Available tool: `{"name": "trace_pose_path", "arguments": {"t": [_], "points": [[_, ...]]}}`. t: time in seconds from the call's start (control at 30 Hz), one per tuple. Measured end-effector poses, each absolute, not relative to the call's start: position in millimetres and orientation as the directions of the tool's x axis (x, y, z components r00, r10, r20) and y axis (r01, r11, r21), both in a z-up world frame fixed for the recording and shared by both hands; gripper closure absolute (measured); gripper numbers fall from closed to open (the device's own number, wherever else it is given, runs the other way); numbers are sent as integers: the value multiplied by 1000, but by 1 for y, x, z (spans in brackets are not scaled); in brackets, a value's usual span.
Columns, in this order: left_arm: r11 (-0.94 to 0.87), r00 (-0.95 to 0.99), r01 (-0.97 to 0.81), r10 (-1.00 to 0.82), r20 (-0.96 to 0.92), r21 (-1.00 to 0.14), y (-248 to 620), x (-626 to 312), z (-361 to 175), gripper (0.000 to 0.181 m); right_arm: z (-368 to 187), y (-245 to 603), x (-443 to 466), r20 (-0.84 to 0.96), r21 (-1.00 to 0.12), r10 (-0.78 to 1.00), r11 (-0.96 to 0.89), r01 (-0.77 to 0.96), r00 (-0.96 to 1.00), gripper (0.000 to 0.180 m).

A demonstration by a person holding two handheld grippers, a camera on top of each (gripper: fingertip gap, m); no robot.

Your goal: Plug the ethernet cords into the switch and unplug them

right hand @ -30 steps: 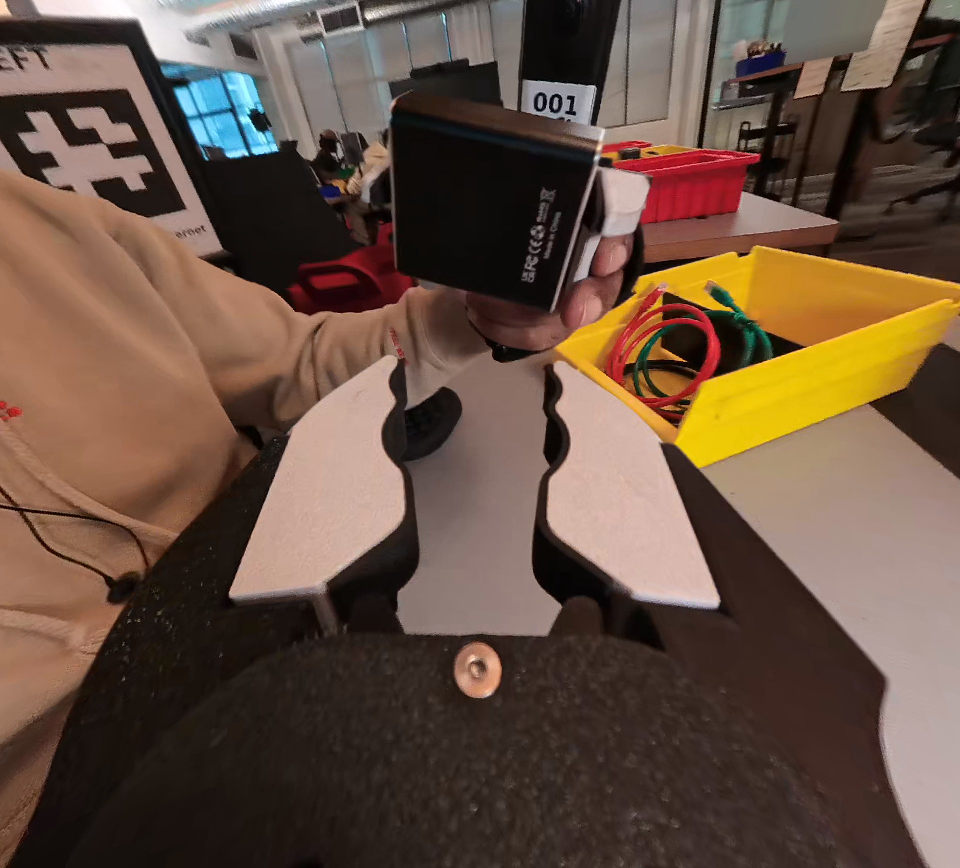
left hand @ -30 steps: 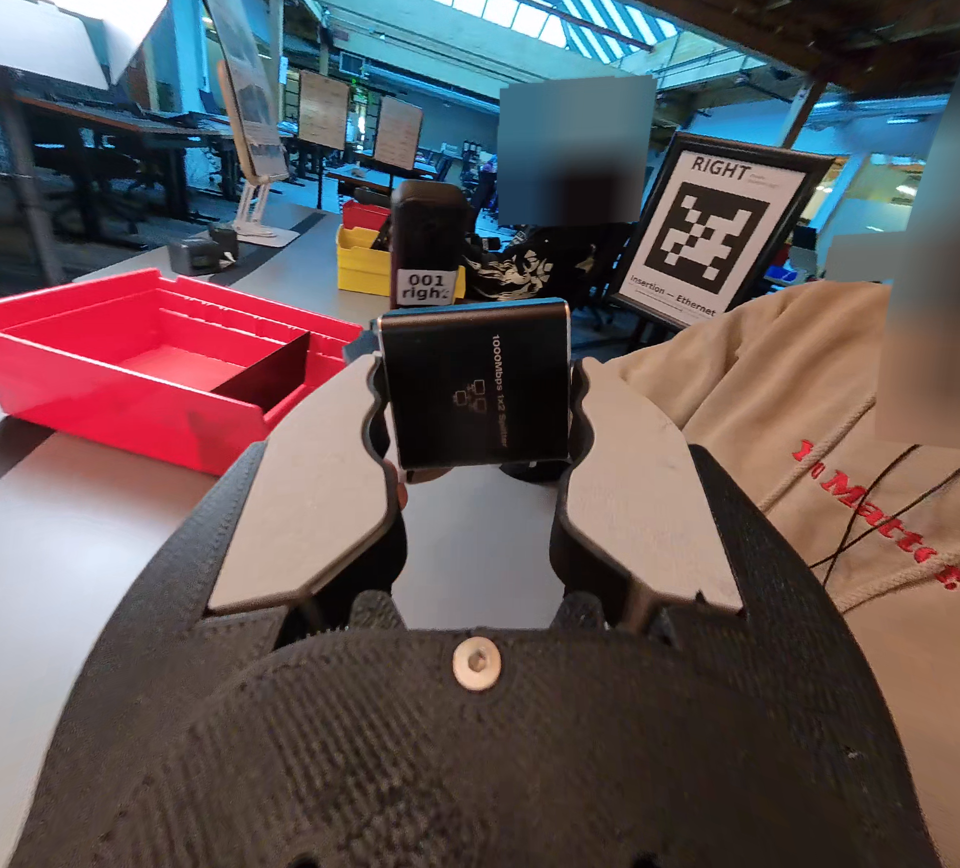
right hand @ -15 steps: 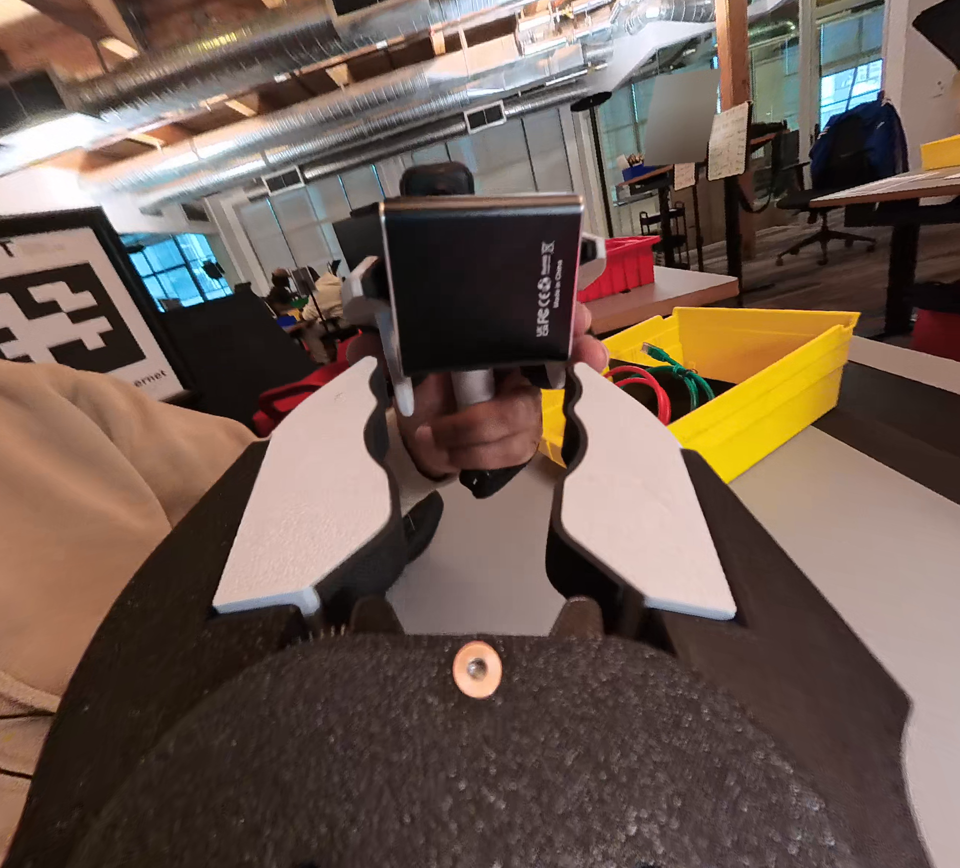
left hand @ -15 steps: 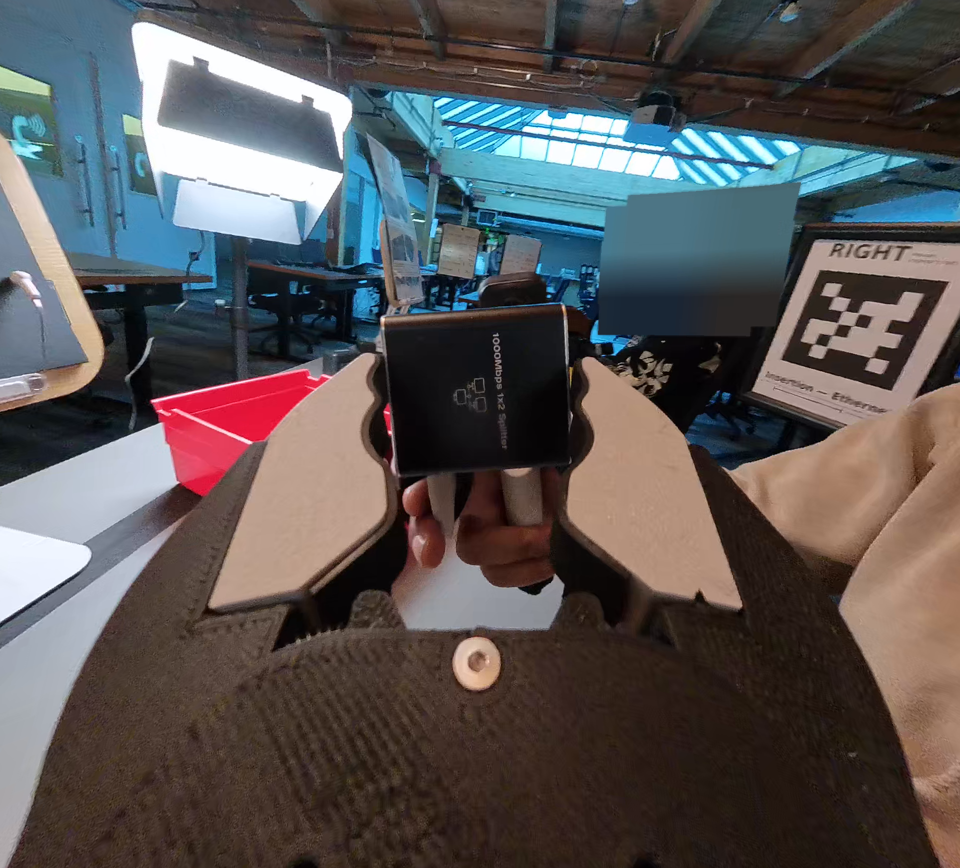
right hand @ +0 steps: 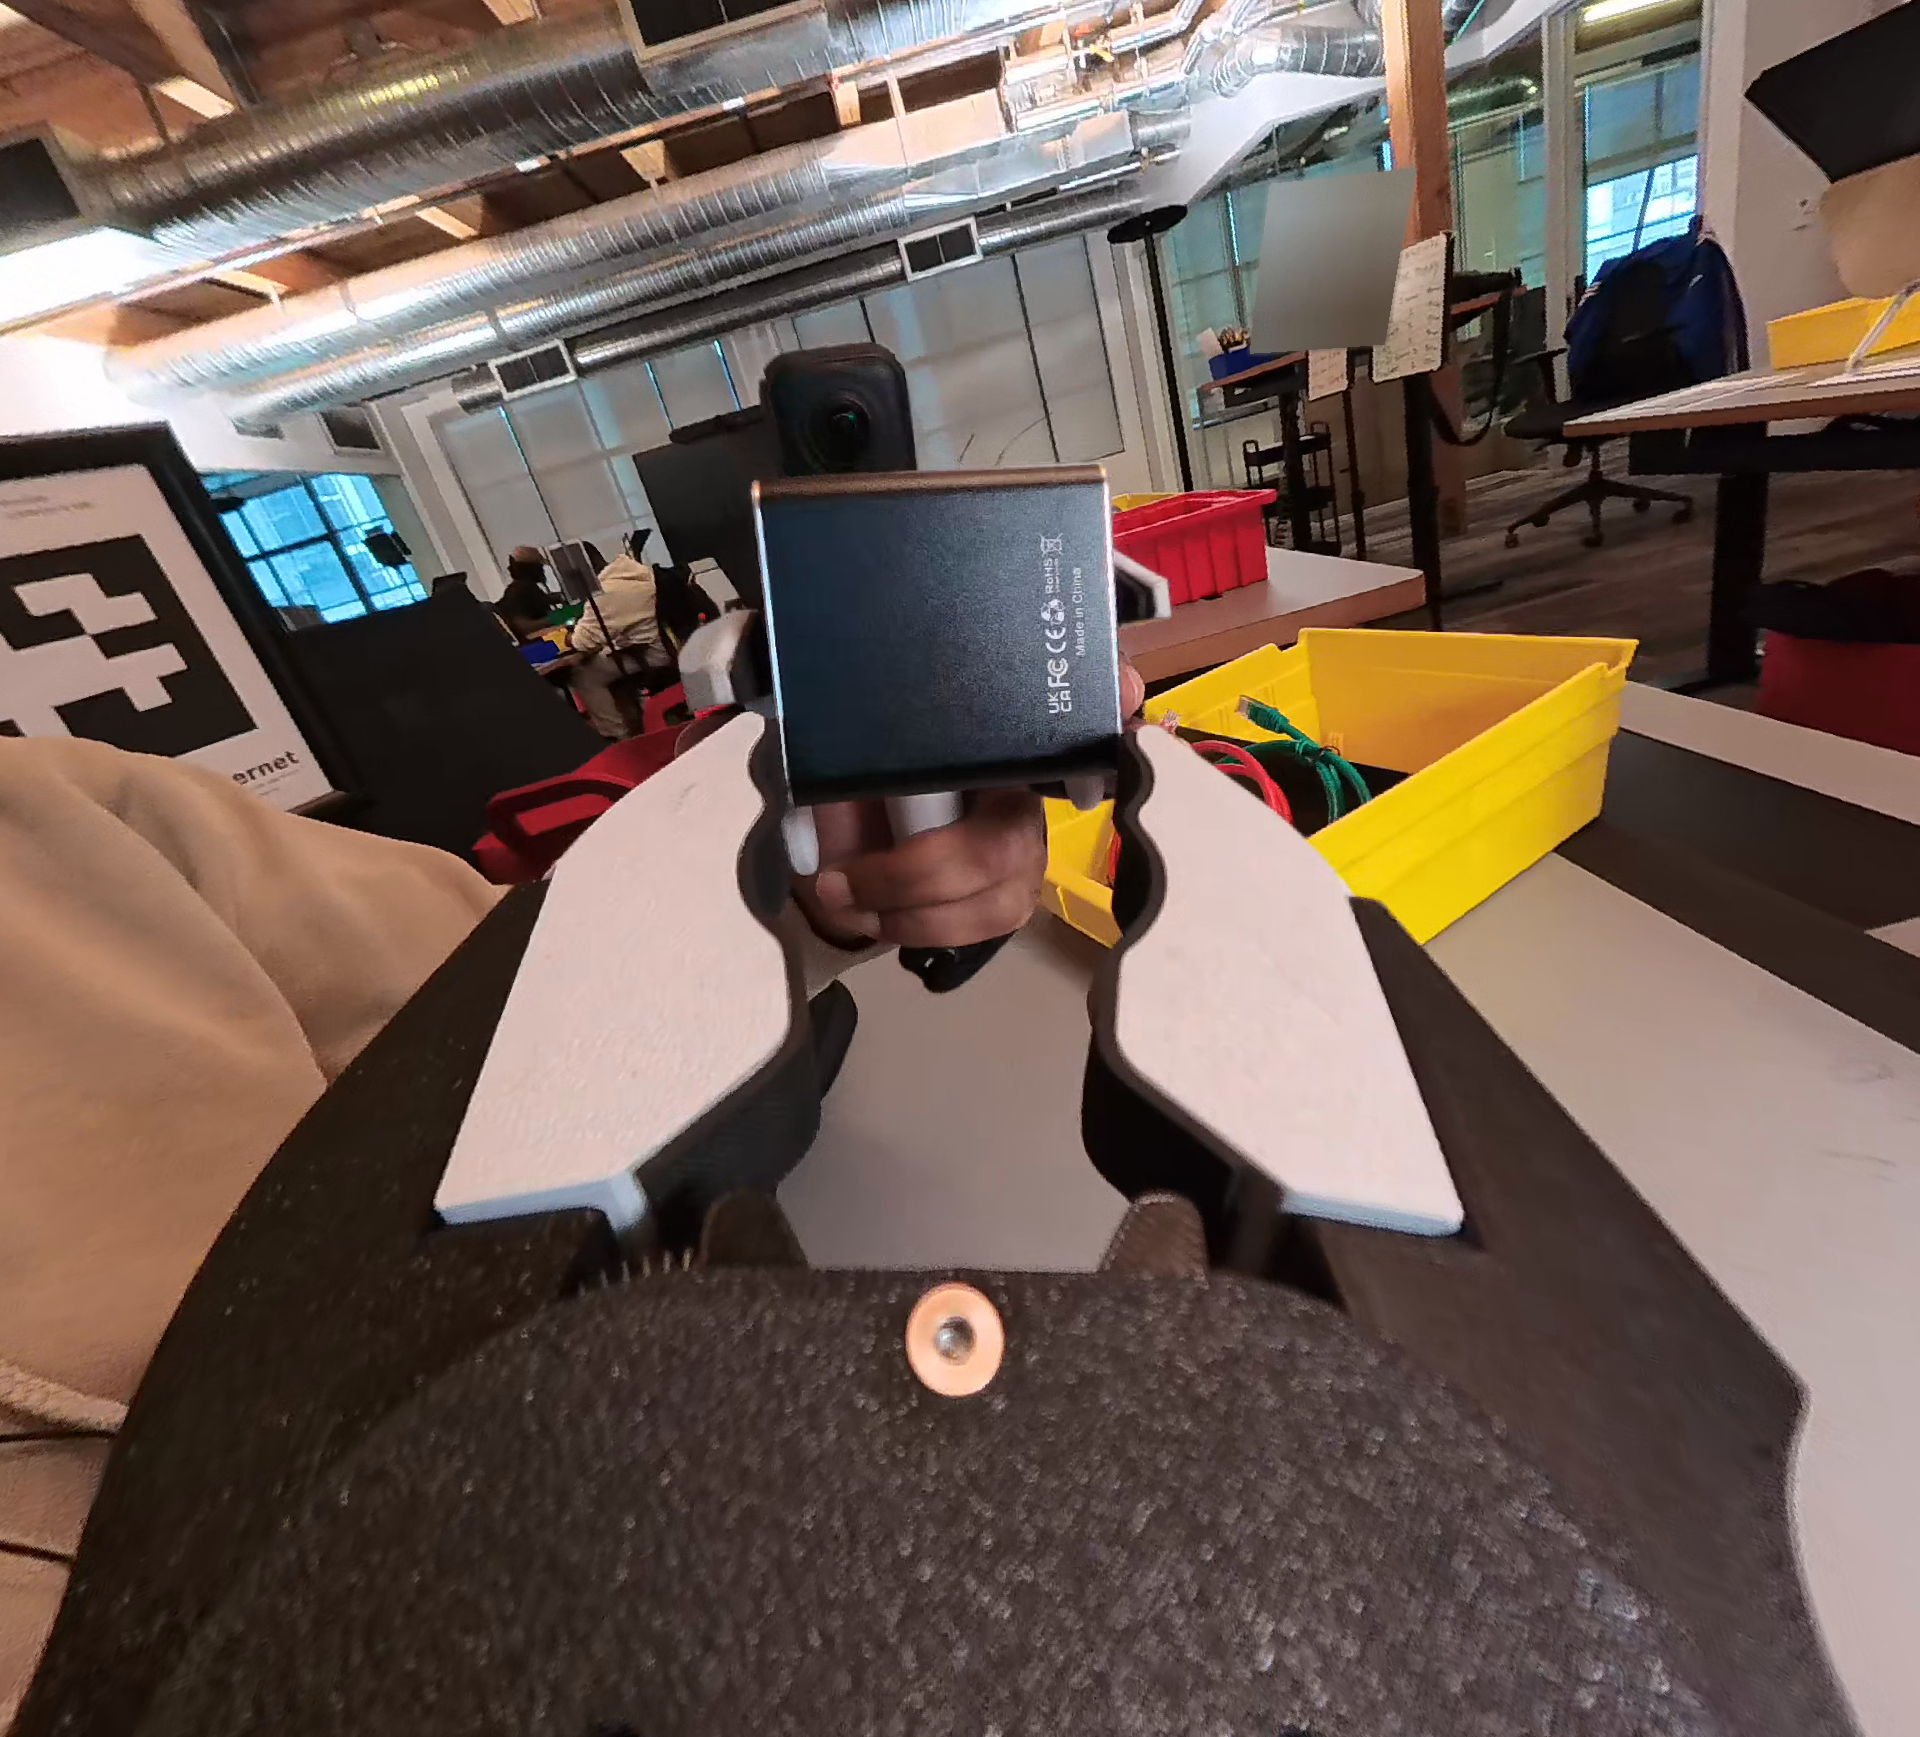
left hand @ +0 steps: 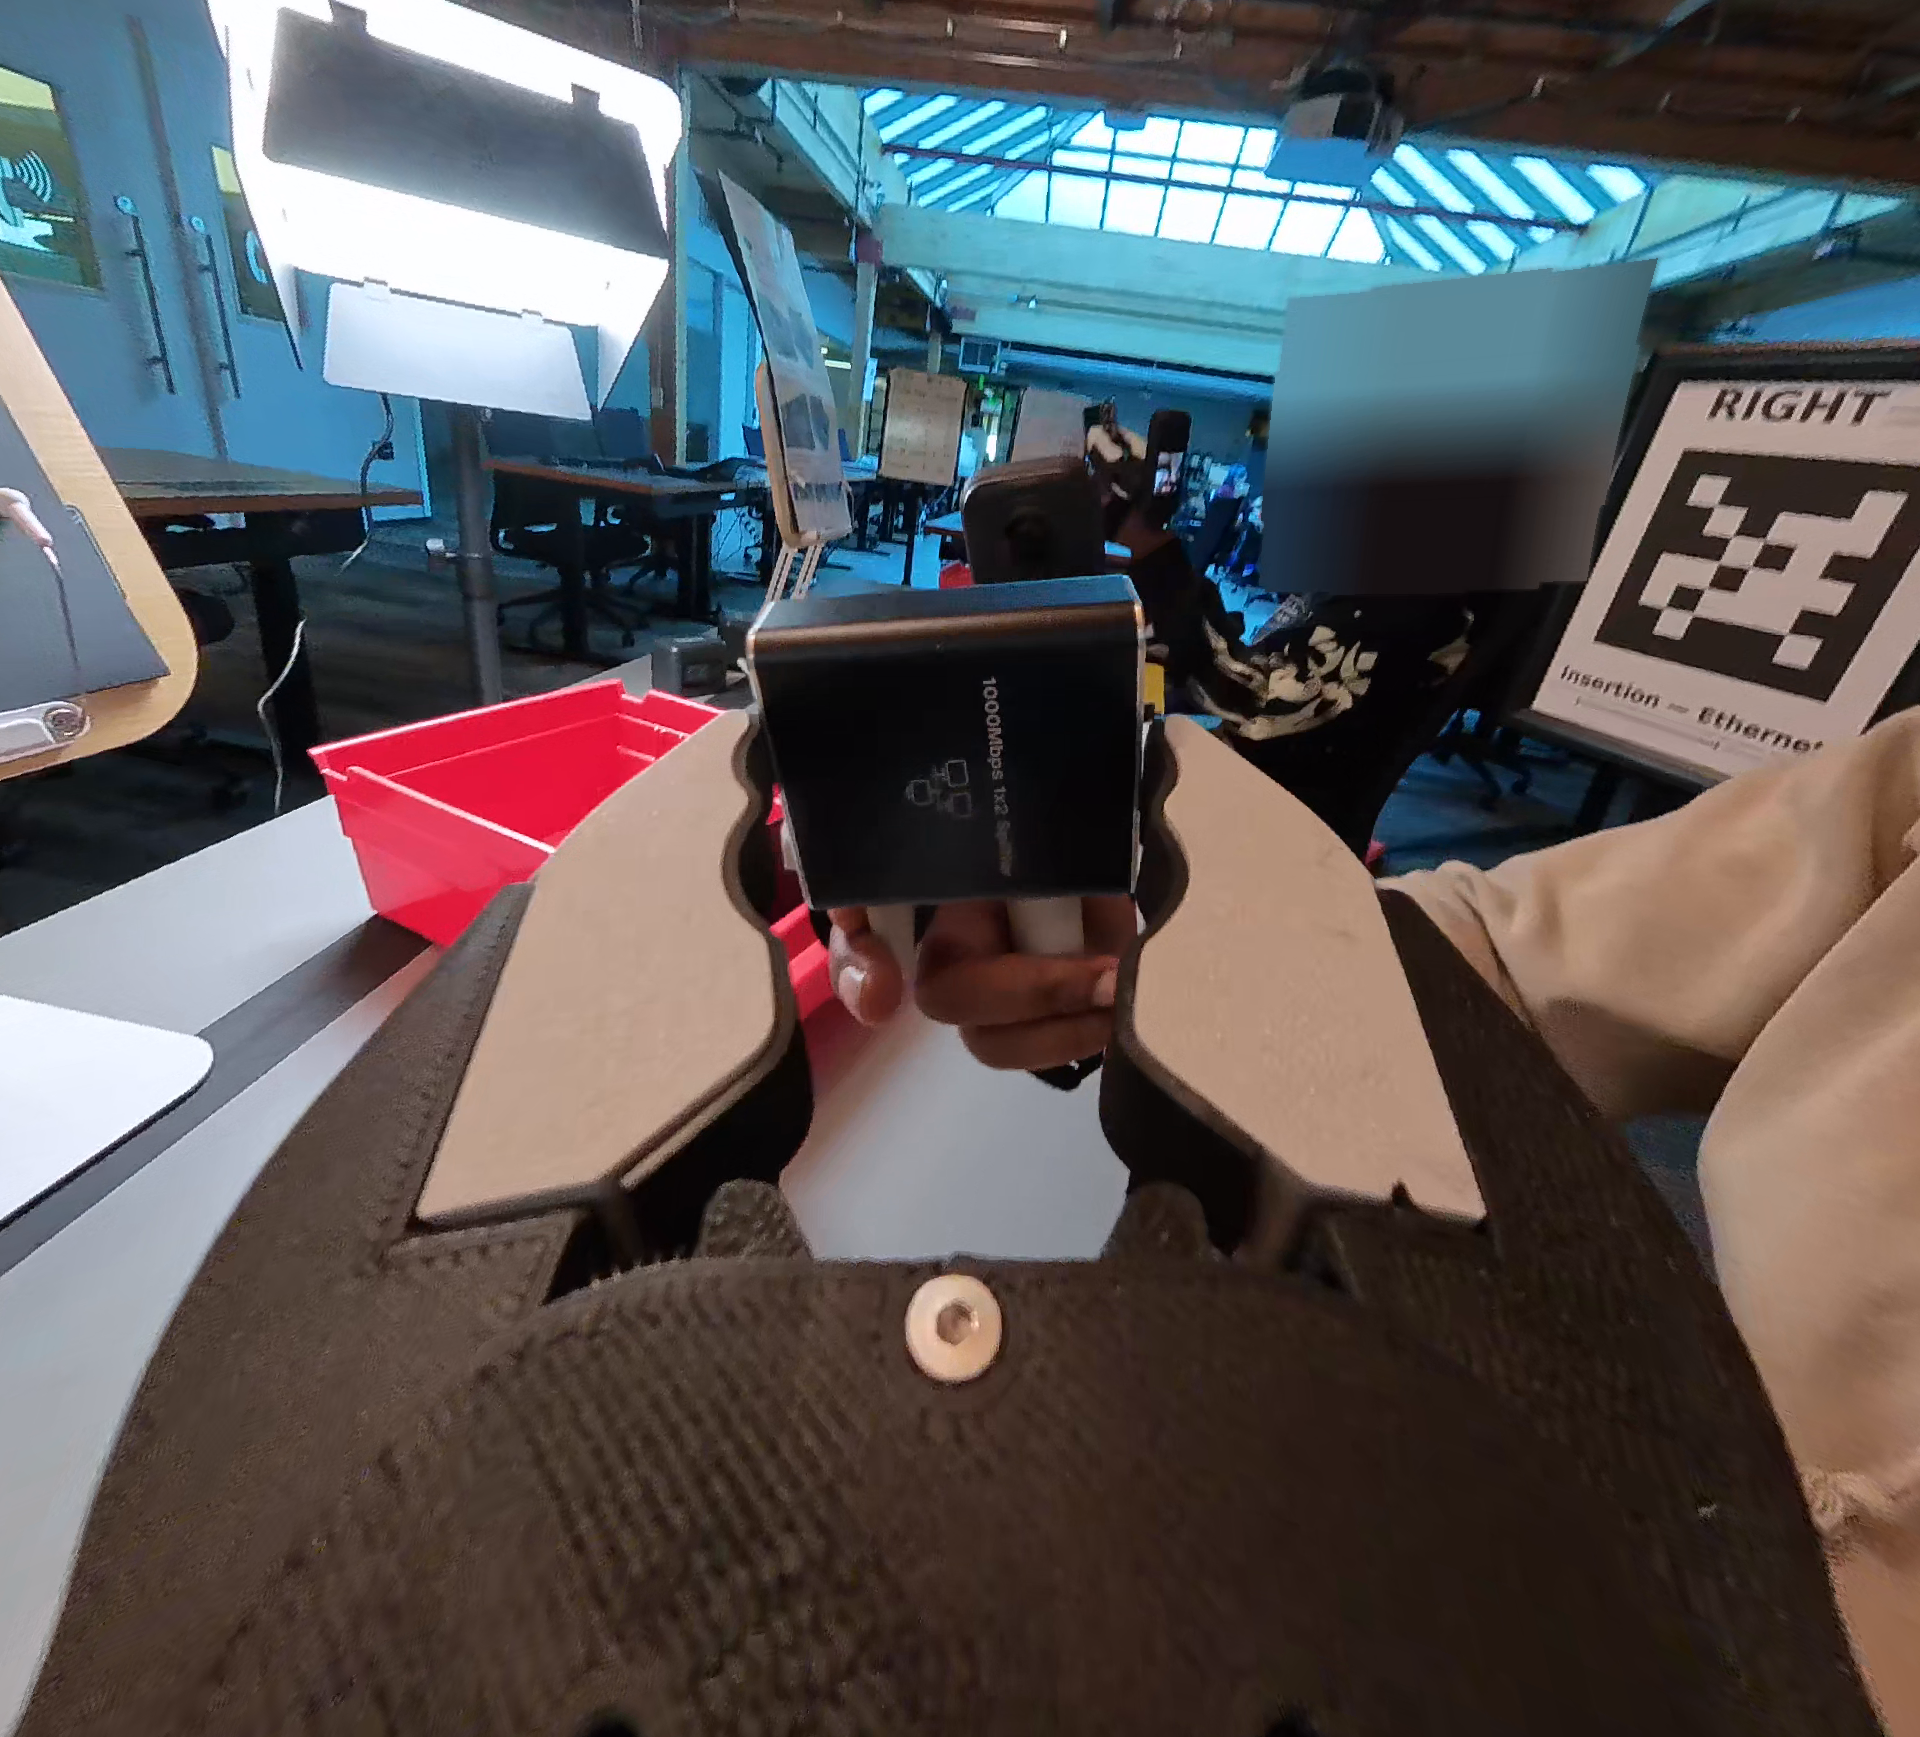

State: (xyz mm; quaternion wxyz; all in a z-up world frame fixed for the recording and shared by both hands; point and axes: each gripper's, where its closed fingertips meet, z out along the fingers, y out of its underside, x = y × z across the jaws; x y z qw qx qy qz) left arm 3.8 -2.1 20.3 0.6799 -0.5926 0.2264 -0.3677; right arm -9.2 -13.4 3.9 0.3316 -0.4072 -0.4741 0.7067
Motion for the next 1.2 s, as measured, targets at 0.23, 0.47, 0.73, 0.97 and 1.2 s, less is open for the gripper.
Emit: {"name": "trace_pose_path", "arguments": {"t": [0.23, 0.47, 0.73, 0.97, 1.2], "points": [[30, 652, 151, -754, 77, -988, -6, -2, 23, 114, 8, -12, -7, -313, -915, 823, -395, -82, -474, 119], [-64, 668, 220, -717, 198, -974, -3, -11, 27, 121, 16, 10, -1, -198, -940, 924, -273, -202, -328, 119], [-52, 721, 256, -654, 227, -965, 1, 14, 29, 120, 23, 14, 6, 555, -783, 783, 606, -142, 282, 119], [-2, 847, 63, -528, 54, -998, 12, -2, 12, 155, 6, 20, -4, 699, -664, 622, 748, -2, 352, 119], [96, 843, -190, -494, -212, -977, 10, -19, 8, 156, -12, 20, -11, 633, -772, 768, 636, 0, 96, 123]]}}
